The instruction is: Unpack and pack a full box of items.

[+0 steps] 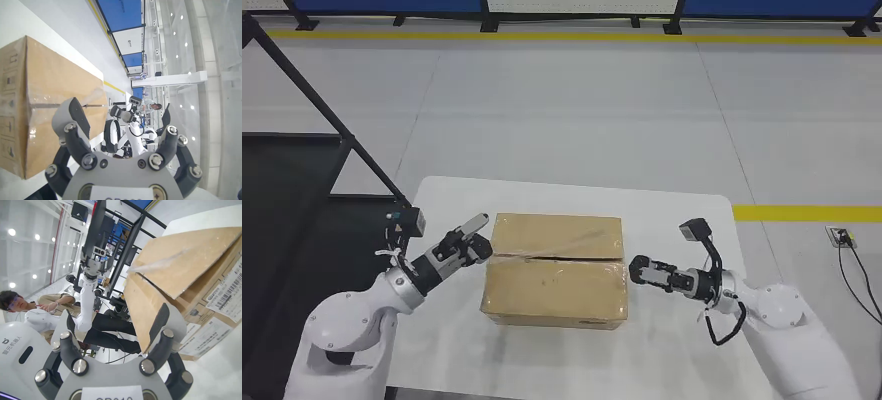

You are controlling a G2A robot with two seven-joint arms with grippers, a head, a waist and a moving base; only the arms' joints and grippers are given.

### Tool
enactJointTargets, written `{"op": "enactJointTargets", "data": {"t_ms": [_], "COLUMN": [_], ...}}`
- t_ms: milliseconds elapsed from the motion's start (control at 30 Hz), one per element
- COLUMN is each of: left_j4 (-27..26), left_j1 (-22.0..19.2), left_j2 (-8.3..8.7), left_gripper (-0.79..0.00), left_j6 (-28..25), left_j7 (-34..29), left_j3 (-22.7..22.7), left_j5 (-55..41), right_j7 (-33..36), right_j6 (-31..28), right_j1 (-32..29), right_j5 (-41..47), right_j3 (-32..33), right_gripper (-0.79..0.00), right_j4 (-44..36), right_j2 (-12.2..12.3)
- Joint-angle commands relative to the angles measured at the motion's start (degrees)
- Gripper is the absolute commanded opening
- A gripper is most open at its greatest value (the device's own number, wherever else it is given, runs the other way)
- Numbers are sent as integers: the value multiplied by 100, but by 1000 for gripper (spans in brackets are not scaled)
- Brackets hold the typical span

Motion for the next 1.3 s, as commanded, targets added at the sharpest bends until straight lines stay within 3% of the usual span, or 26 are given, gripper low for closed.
{"op": "enactJointTargets", "data": {"t_ms": [0,167,367,1267], "left_j4": [358,1172,1704,1575], "left_j1": [-317,-883,-1194,-1389], "left_j2": [3,-8,-44,-56], "left_gripper": [0,0,0,0], "left_j6": [56,-116,-260,-154], "left_j7": [-182,-144,61,-37], "left_j3": [244,788,1110,1935], "left_j5": [0,393,312,188], "right_j7": [83,85,75,288], "right_j6": [-85,-200,-266,-303], "right_j1": [-60,-269,-500,-442], "right_j5": [82,152,204,440], "right_j3": [45,172,315,329], "right_gripper": [0,0,0,0], "right_j4": [-11,-49,-120,76], "right_j2": [16,55,101,152]}}
